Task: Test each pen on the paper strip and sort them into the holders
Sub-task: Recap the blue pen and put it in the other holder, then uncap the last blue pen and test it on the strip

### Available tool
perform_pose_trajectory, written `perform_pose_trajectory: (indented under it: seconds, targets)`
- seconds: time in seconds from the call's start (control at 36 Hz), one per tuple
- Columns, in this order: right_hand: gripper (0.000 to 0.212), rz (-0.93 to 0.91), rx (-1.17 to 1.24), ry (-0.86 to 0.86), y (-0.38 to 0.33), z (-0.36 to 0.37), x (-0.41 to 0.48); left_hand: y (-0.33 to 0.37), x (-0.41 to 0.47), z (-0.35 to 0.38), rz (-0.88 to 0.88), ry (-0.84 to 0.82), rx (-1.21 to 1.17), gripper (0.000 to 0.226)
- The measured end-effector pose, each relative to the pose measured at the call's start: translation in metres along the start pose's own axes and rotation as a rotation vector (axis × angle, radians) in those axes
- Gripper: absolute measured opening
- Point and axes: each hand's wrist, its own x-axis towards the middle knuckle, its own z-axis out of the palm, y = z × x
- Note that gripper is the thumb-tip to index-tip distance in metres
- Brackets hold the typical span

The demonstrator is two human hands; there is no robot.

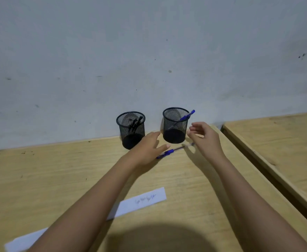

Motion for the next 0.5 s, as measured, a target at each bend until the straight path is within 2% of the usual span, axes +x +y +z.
perform_pose_trajectory:
  seconds: [0.06,0.14,0.25,0.36,0.5]
  targets:
    - [0.021,-0.017,-0.079,-0.075,0.007,0.005,-0.013,-0.009,-0.013,-0.001,-0.024,-0.041,0.092,0.059]
    - [0.032,-0.111,-0.265,-0.218,0.015,0.012,-0.022,-0.019,-0.029,-0.002,-0.008,-0.07,0.176,0.035]
    - [0.029,-0.263,-0.464,-0.386,0.018,0.019,-0.021,-0.032,-0.037,-0.002,0.017,-0.062,0.264,0.034]
    - [0.024,-0.338,-0.564,-0.469,0.018,0.023,-0.015,-0.037,-0.038,0.001,0.031,-0.102,0.335,0.032]
    - [0.019,-0.37,-0.544,-0.438,0.018,0.024,-0.012,-0.04,-0.037,0.003,0.037,-0.093,0.356,0.037]
